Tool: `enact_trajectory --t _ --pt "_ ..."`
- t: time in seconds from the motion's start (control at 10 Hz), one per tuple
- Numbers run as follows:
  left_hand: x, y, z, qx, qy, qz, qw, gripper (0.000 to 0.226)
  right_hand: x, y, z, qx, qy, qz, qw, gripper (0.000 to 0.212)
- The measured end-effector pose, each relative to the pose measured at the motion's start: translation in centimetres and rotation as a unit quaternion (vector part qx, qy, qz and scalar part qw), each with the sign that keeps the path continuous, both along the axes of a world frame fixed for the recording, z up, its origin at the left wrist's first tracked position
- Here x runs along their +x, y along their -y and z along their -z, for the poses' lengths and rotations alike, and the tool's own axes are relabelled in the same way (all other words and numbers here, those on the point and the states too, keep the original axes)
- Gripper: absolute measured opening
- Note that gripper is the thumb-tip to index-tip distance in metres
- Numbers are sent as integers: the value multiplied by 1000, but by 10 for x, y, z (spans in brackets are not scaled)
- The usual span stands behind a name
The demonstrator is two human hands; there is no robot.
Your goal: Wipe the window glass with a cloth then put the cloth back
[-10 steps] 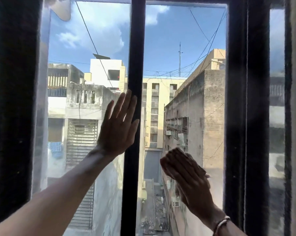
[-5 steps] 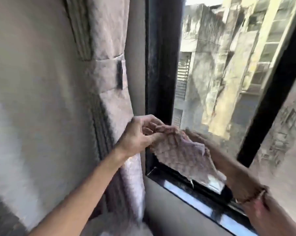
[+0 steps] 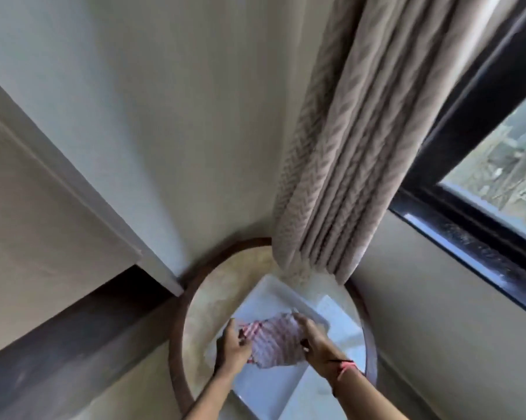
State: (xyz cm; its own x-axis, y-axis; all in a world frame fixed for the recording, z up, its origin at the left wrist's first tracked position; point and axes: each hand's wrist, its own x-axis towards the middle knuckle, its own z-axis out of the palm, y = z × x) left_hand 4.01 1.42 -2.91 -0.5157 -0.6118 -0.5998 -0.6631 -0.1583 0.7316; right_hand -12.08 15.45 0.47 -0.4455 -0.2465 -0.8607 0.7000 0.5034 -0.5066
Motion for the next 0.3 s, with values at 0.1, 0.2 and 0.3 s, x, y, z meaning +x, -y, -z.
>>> enact_trajectory --t 0.1,0.2,0.3 --pt "5 -10 13 60 56 88 993 59 20 13 5 20 67 5 998 22" --pt "-3 -20 14 54 64 196 977 78 21 15 20 25 82 -28 996 15" --pt "-18 -25 -3 31 40 288 956 76 12 3 17 30 -3 -48 998 54"
